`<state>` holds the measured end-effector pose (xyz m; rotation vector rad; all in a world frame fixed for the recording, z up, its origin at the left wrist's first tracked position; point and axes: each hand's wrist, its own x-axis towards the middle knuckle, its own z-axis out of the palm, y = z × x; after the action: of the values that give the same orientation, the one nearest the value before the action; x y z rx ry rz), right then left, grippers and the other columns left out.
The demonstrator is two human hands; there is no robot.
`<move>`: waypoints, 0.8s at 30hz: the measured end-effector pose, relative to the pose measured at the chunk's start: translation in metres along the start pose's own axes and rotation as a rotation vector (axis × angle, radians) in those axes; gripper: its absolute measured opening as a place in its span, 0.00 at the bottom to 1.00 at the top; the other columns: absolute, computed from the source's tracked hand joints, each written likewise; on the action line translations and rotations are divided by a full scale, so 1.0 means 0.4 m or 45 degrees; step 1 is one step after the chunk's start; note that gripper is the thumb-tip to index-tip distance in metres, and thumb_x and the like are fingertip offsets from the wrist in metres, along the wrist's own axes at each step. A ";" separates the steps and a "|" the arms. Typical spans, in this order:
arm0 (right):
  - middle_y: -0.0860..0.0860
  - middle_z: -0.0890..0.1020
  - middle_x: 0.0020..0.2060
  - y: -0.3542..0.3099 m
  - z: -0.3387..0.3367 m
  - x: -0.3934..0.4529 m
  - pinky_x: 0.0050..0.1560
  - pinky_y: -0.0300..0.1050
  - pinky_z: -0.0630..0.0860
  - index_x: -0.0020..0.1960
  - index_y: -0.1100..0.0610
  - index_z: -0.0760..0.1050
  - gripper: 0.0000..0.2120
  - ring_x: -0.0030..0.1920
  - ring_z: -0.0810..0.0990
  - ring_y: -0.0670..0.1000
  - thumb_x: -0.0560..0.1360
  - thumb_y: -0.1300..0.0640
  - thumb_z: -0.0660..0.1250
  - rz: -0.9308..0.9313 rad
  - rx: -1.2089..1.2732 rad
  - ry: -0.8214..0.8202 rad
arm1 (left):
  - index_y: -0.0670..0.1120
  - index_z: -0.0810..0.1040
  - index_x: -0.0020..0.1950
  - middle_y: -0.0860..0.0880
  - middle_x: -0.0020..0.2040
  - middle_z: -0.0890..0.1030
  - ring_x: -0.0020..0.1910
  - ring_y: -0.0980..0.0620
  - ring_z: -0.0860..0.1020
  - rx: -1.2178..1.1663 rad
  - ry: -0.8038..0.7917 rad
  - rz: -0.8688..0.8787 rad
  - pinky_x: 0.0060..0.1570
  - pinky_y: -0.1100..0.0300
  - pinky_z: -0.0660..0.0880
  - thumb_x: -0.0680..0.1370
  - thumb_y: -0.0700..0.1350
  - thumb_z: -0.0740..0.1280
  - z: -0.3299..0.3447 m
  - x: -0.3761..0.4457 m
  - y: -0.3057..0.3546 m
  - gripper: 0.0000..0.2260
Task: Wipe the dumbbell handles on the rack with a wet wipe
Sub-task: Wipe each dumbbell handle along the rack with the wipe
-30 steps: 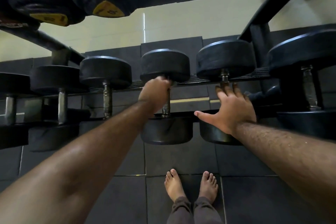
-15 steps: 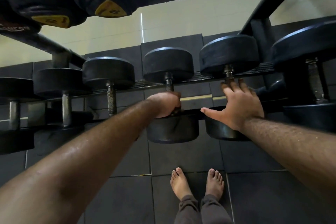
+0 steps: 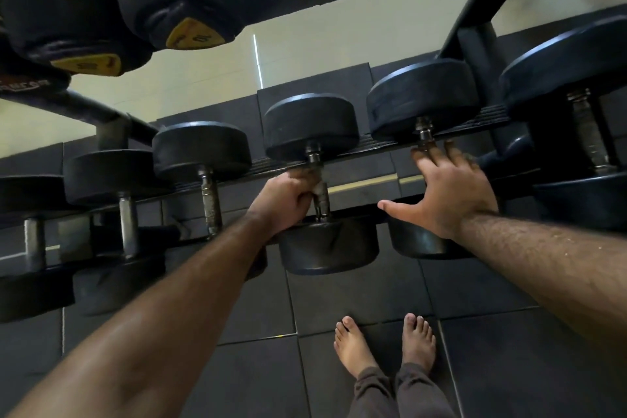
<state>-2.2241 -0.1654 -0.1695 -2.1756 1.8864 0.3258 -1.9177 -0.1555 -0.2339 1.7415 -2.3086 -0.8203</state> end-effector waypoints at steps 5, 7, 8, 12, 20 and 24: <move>0.53 0.70 0.80 -0.004 0.000 -0.001 0.74 0.65 0.72 0.82 0.51 0.64 0.62 0.80 0.66 0.62 0.62 0.10 0.51 0.012 0.027 -0.008 | 0.52 0.89 0.55 0.53 0.52 0.88 0.50 0.55 0.85 -0.089 -0.267 0.107 0.56 0.66 0.78 0.73 0.34 0.71 -0.059 0.018 -0.015 0.17; 0.52 0.69 0.81 -0.007 -0.002 0.000 0.74 0.65 0.71 0.83 0.51 0.64 0.62 0.81 0.64 0.62 0.62 0.10 0.50 0.022 0.031 -0.020 | 0.50 0.89 0.54 0.50 0.50 0.87 0.47 0.51 0.84 0.016 0.173 0.045 0.51 0.63 0.78 0.77 0.38 0.71 -0.052 0.049 0.011 0.11; 0.52 0.68 0.81 -0.008 -0.002 -0.001 0.75 0.65 0.70 0.83 0.50 0.63 0.62 0.81 0.64 0.61 0.62 0.10 0.50 0.027 0.034 -0.025 | 0.48 0.89 0.53 0.48 0.49 0.86 0.46 0.47 0.83 0.093 0.315 -0.047 0.48 0.58 0.79 0.79 0.39 0.71 -0.044 0.062 0.023 0.08; 0.54 0.73 0.78 -0.009 -0.006 -0.007 0.72 0.63 0.73 0.84 0.52 0.62 0.62 0.78 0.69 0.61 0.63 0.11 0.53 0.034 0.063 0.013 | 0.48 0.87 0.60 0.47 0.60 0.85 0.54 0.42 0.84 0.354 -0.050 0.149 0.55 0.51 0.81 0.77 0.39 0.70 -0.005 0.050 0.003 0.13; 0.55 0.75 0.76 -0.008 -0.002 -0.009 0.71 0.63 0.75 0.85 0.50 0.58 0.62 0.77 0.71 0.61 0.63 0.12 0.55 0.043 0.092 0.012 | 0.48 0.89 0.50 0.54 0.44 0.87 0.44 0.55 0.86 -0.529 0.078 -0.489 0.47 0.61 0.82 0.75 0.42 0.79 -0.021 -0.021 -0.074 0.05; 0.55 0.77 0.75 -0.009 0.001 -0.003 0.70 0.63 0.75 0.85 0.51 0.59 0.62 0.76 0.71 0.62 0.63 0.12 0.54 0.055 0.072 0.008 | 0.44 0.86 0.48 0.48 0.41 0.87 0.43 0.47 0.86 -1.217 0.378 -0.988 0.46 0.52 0.85 0.75 0.37 0.78 0.035 0.051 -0.047 0.05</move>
<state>-2.2205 -0.1637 -0.1694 -2.1046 1.9246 0.2701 -1.9144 -0.1731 -0.2594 1.9740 -0.7282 -1.3303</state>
